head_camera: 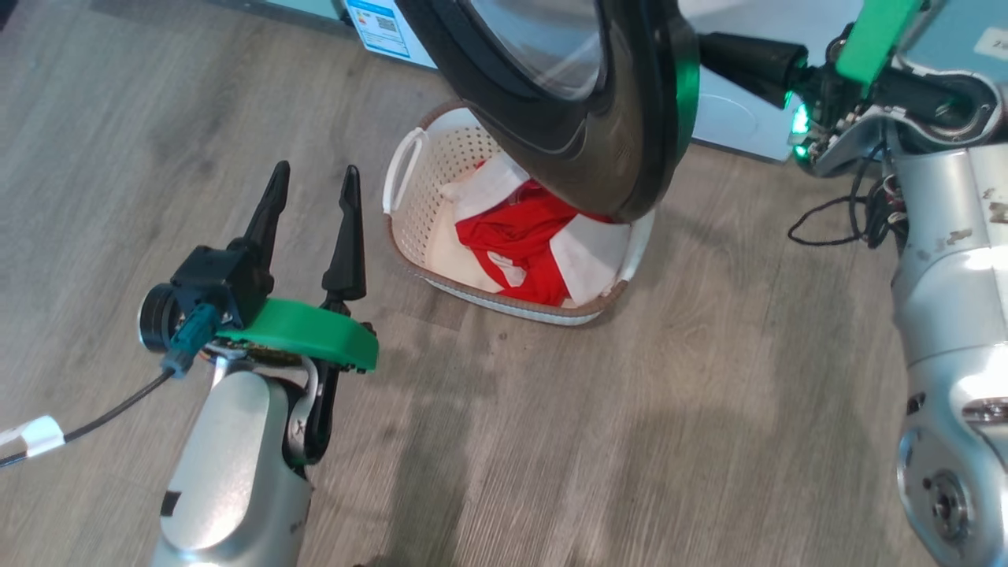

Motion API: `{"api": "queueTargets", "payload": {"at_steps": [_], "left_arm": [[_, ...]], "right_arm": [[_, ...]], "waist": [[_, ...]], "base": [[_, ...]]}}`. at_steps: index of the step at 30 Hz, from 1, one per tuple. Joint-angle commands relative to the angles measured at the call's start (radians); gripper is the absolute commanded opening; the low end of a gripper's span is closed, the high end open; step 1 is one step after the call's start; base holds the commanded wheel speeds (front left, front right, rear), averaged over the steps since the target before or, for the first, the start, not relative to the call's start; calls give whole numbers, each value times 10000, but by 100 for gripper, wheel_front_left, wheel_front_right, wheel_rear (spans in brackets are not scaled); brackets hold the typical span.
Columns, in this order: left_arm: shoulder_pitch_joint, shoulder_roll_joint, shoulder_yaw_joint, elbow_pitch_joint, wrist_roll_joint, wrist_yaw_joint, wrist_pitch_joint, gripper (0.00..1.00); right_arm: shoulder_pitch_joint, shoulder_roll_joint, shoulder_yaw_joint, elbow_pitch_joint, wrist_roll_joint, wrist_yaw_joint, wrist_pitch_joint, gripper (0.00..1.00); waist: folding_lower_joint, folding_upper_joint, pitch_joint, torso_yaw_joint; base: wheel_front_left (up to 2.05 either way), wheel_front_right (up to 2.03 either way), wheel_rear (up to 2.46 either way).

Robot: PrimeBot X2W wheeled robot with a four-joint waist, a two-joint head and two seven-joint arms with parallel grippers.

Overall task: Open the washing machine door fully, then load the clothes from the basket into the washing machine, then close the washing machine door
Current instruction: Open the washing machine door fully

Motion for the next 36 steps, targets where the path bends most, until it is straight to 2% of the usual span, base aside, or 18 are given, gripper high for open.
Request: {"api": "queueTargets", "payload": {"at_steps": [1, 10, 26, 31, 36], "left_arm": [[-46, 176, 388, -283, -62, 54, -49, 100], [156, 176, 342, -169, -239, 204, -49, 100], [321, 175, 284, -40, -402, 349, -49, 100], [344, 175, 267, 12, -432, 386, -49, 100], [351, 176, 229, 62, -433, 379, -49, 100]], "right_arm": [[-39, 331, 227, -423, 67, 8, 136, 0], [552, 349, 1207, -737, 860, 8, 293, 0], [1112, 351, 2992, -918, 2543, 8, -635, 0], [1303, 351, 3049, -1099, 3024, 8, -1159, 0], [2010, 344, 2341, -2014, 3447, 8, -2068, 0]], "waist": [[1, -1, -76, 105], [1, -1, -335, 556], [1, -1, -492, 985], [1, -1, -566, 951], [1, -1, -697, 857]], "base": [[0, 0, 0], [0, 0, 0], [0, 0, 0], [0, 0, 0], [0, 0, 0]]}}
